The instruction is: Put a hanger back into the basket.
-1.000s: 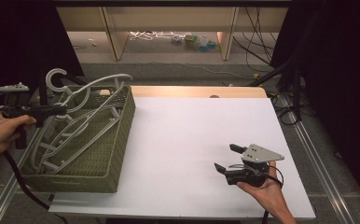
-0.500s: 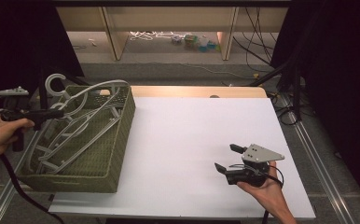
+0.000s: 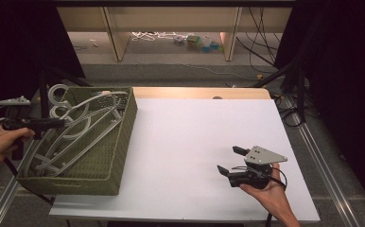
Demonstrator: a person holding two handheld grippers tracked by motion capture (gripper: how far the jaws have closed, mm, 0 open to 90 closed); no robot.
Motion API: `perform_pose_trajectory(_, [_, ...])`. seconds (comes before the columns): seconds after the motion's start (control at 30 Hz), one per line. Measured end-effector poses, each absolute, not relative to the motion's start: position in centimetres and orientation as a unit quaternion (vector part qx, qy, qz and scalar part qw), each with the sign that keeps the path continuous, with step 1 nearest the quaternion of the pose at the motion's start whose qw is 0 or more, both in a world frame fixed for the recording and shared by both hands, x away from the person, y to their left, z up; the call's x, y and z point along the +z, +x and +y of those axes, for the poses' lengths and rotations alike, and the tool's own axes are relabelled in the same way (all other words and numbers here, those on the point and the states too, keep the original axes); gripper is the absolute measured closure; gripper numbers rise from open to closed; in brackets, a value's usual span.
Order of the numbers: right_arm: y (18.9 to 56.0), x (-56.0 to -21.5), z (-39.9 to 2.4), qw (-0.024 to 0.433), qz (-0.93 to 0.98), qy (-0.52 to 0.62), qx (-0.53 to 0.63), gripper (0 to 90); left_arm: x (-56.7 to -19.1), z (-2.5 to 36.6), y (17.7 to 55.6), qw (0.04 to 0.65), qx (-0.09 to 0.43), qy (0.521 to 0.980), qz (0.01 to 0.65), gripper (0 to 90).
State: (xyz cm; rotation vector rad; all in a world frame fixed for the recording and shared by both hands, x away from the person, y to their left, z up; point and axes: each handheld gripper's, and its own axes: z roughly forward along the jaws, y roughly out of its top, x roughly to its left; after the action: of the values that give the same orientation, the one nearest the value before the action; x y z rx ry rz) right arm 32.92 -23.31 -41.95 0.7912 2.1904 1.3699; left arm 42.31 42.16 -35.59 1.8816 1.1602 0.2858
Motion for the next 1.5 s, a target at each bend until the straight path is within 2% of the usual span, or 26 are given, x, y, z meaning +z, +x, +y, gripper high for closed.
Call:
perform_pose_trajectory(0.33, [32.9,-41.8,-23.5,0.216,0.796,0.281,0.492,17.1,-37.3,41.0,43.3,0.421,0.089,0.767,0.476,79.1])
perform_pose_trajectory(0.87, [32.8,-41.8,-23.4,0.215,0.796,0.281,0.491,17.2,-38.9,41.1,43.7,0.357,0.094,0.773,0.516,78.2])
perform_pose_trajectory(1.1, [32.9,-41.8,-23.6,0.216,0.795,0.283,0.491,17.2,-38.8,41.4,43.5,0.344,0.116,0.758,0.542,68.9])
perform_pose_trajectory(1.13, [32.9,-41.8,-23.5,0.214,0.795,0.284,0.491,17.2,-38.6,41.5,43.4,0.352,0.12,0.749,0.548,65.3])
perform_pose_trajectory(1.5, [32.9,-41.9,-23.4,0.215,0.793,0.283,0.494,17.2,-35.1,39.5,40.2,0.432,0.139,0.713,0.534,49.8])
